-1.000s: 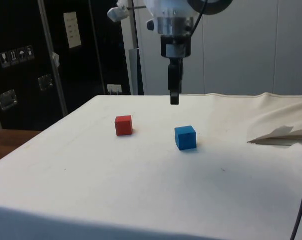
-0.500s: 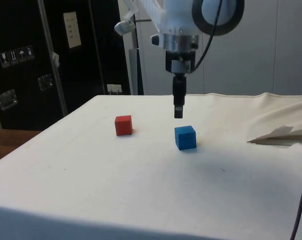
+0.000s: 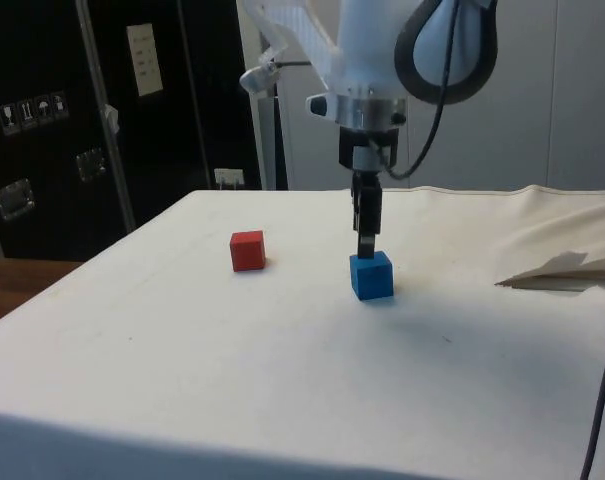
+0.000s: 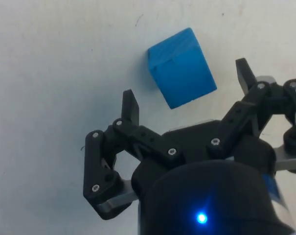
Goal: Stack the two cubes.
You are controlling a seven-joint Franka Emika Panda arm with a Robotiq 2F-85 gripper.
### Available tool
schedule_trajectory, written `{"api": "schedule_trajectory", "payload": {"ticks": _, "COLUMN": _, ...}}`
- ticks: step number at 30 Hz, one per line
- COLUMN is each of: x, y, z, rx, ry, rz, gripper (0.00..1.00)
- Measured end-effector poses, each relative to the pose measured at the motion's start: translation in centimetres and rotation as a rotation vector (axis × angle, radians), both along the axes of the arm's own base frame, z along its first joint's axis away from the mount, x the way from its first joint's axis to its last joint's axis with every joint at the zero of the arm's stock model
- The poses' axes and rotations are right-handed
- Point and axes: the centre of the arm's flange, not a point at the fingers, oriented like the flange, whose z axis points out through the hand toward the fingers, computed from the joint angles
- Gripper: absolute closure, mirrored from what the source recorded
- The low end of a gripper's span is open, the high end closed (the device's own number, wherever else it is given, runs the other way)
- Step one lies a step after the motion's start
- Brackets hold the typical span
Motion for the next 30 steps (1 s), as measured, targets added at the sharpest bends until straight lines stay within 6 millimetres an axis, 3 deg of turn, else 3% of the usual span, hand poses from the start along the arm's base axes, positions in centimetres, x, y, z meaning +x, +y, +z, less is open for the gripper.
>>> {"api": "schedule_trajectory", "payload": {"ticks": 10, "x": -0.5, "y": -0.5, "z": -2.3, "rx": -0.011, "ry": 0.001, "rz": 0.054, "gripper": 0.0}}
{"api": "schedule_trajectory", "payload": {"ticks": 27, "x": -0.8, "y": -0.9, "z": -4.5, "rx": -0.022, "ry": 0.011, "rz": 0.097, "gripper": 0.0}}
{"api": "schedule_trajectory", "payload": {"ticks": 28, "x": -0.9, "y": -0.8, "z": -4.6, "rx": -0.023, "ry": 0.013, "rz": 0.099, "gripper": 0.02}}
{"api": "schedule_trajectory", "payload": {"ticks": 30, "x": -0.9, "y": -0.8, "z": -4.8, "rx": -0.023, "ry": 0.014, "rz": 0.101, "gripper": 0.2}}
